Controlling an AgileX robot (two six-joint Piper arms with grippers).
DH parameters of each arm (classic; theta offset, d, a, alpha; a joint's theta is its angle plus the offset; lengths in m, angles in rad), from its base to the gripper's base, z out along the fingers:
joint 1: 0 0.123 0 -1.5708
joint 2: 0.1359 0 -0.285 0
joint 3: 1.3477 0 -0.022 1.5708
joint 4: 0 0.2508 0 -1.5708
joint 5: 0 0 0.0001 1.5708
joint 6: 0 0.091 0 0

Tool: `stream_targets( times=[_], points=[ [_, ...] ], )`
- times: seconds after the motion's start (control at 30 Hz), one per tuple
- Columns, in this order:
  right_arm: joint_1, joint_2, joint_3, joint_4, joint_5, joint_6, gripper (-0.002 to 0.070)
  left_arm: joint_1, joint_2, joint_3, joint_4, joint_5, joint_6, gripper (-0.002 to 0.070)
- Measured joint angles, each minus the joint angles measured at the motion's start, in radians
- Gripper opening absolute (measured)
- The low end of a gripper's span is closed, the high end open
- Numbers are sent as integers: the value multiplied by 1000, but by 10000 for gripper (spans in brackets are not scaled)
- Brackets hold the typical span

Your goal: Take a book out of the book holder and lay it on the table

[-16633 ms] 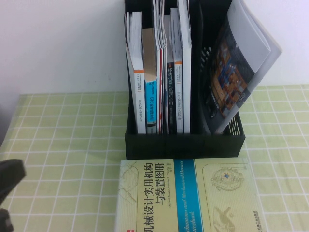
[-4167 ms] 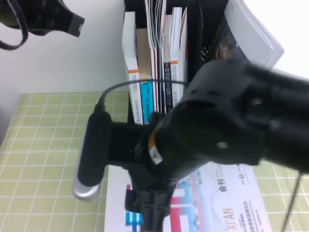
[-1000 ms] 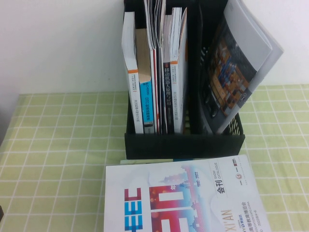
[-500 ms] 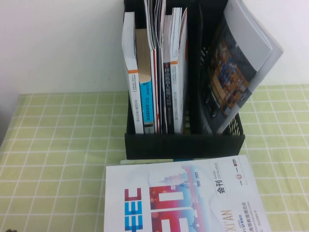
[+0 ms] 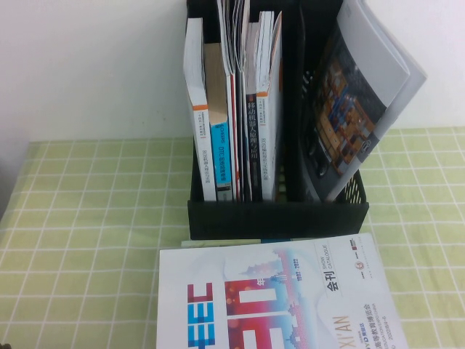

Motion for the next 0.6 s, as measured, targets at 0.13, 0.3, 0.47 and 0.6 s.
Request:
stream_targets(
  times=[0.13, 0.3, 0.47, 0.6],
  points=[
    [0, 0, 0, 0, 0, 0, 1, 79, 0, 0, -2, 0, 0, -3],
    [-39, -15, 0, 0, -16, 2, 1, 124, 0, 0, -4, 2, 0, -3],
    [-244, -48, 0, 0, -79, 2, 1, 128, 0, 0, -4, 2, 0, -3],
    [-478, -81, 0, 0, -97, 2, 1, 128, 0, 0, -4, 2, 0, -3]
  ],
)
